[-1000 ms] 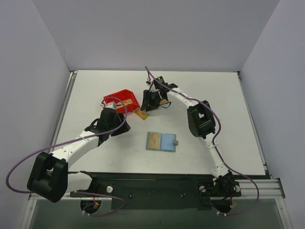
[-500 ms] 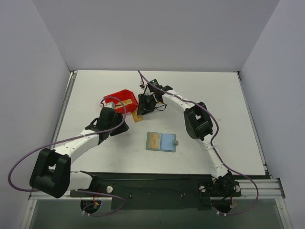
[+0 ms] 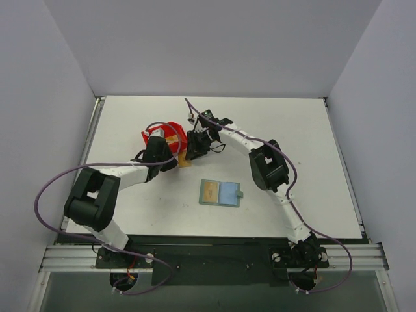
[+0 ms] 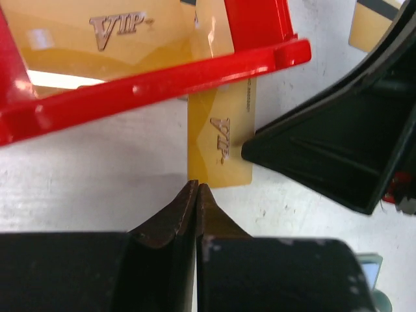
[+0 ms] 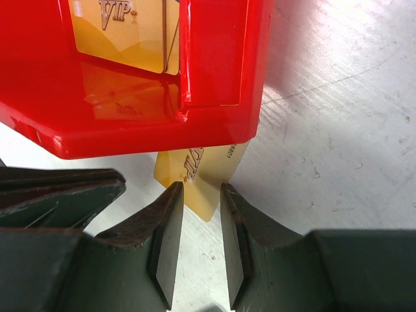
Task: Put the credit cards into the card holder
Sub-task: Move the credit card to the corner of the board.
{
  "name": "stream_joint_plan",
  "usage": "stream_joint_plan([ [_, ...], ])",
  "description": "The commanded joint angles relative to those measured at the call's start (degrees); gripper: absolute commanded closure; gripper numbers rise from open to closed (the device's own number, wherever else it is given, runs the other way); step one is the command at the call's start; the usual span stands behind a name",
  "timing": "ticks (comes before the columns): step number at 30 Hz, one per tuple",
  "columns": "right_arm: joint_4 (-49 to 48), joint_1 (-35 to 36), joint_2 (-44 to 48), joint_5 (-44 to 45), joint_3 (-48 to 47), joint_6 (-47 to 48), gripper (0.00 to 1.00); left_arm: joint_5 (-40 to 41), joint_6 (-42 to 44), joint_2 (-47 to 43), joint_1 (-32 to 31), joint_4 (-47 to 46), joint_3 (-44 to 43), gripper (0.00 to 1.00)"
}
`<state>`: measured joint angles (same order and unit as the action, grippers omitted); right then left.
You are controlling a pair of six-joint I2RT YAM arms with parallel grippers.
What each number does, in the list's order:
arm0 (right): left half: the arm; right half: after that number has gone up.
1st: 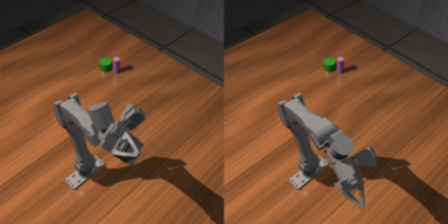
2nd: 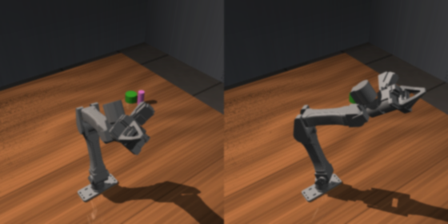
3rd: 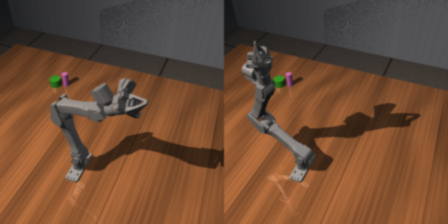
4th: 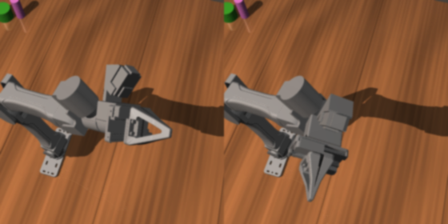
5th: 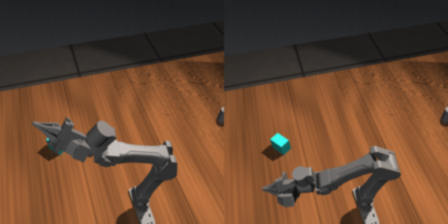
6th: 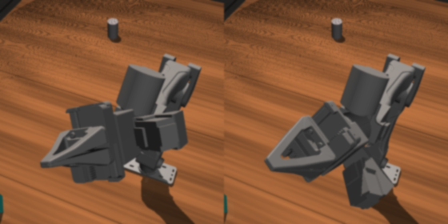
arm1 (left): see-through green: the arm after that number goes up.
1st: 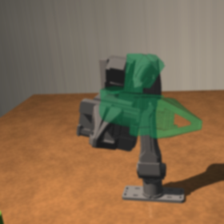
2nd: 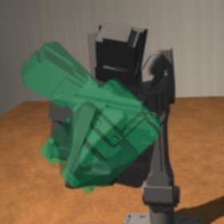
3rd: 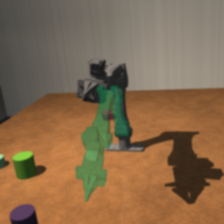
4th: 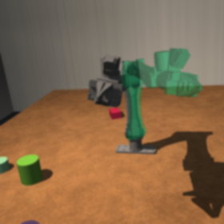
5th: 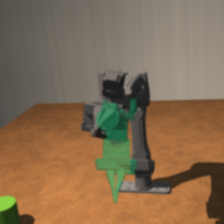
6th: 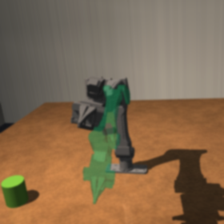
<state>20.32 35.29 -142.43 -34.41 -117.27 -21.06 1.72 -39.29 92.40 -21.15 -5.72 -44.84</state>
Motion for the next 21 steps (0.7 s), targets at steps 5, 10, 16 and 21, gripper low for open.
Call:
stream_joint_plan([
  [5,3.50,-0.04,-1.18,-0.13,1.26,-0.30,0.74,2.85,1.58,7.52,0.40,-4.39,-6.92,0.94],
  [10,3.33,-0.13,-0.83,-0.13,2.13,-0.21,0.74,4.26,1.67,10.25,0.40,-3.43,-8.16,0.88],
  [16,3.33,-0.13,-0.74,-0.30,2.66,-0.30,0.73,4.70,2.20,11.05,0.40,-2.55,-8.42,0.82],
  [21,3.15,-0.04,-0.92,-0.92,3.01,-0.74,0.73,2.34,2.20,12.28,0.32,-3.42,-8.07,0.81],
])
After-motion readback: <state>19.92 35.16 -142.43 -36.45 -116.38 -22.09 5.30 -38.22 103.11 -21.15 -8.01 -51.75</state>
